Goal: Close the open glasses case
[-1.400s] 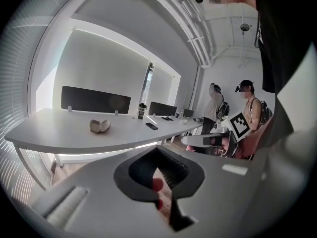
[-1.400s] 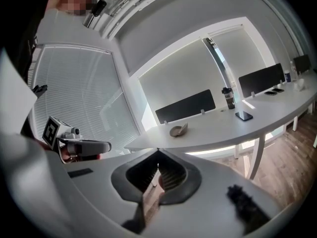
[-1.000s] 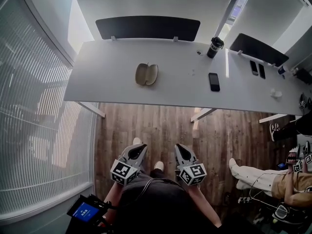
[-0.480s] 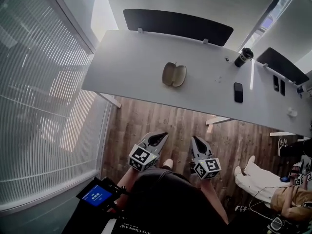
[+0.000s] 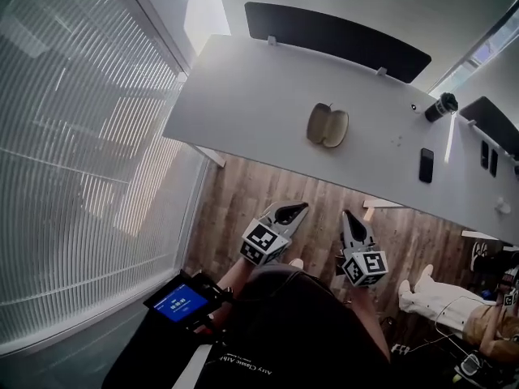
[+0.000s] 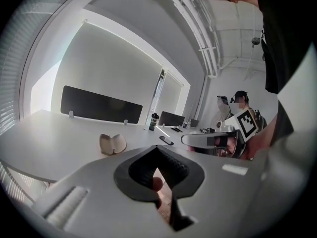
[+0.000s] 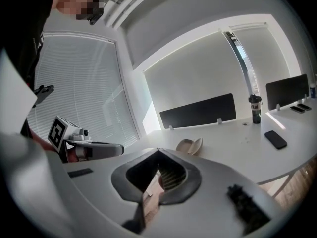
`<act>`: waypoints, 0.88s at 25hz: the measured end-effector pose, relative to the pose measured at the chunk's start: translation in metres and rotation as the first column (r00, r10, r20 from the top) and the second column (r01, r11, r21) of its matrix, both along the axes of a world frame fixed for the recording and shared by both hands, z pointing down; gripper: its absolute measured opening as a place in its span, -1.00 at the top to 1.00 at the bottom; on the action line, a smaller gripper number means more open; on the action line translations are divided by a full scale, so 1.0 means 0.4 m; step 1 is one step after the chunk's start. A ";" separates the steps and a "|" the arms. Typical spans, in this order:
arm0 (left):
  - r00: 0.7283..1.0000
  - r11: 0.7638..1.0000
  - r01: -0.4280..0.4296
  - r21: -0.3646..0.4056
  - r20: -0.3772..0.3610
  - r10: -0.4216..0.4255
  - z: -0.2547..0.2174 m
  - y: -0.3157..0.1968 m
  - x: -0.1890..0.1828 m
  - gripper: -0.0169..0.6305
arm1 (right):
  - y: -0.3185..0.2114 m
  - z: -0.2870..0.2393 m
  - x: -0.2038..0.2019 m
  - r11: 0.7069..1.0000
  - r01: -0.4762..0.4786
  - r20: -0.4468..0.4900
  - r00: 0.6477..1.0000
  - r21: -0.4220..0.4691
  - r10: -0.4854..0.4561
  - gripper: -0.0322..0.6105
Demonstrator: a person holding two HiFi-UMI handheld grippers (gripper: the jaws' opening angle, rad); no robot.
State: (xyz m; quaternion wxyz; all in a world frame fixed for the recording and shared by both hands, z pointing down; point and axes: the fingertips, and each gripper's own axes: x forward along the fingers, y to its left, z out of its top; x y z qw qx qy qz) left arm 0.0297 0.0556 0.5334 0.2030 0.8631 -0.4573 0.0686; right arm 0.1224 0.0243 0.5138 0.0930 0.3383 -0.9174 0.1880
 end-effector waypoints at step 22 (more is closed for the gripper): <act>0.999 1.000 -0.005 -0.009 -0.035 0.005 0.026 -0.222 -0.230 0.93 | -0.209 0.005 -0.262 0.999 0.038 -0.034 0.999 -0.003 -0.039 0.89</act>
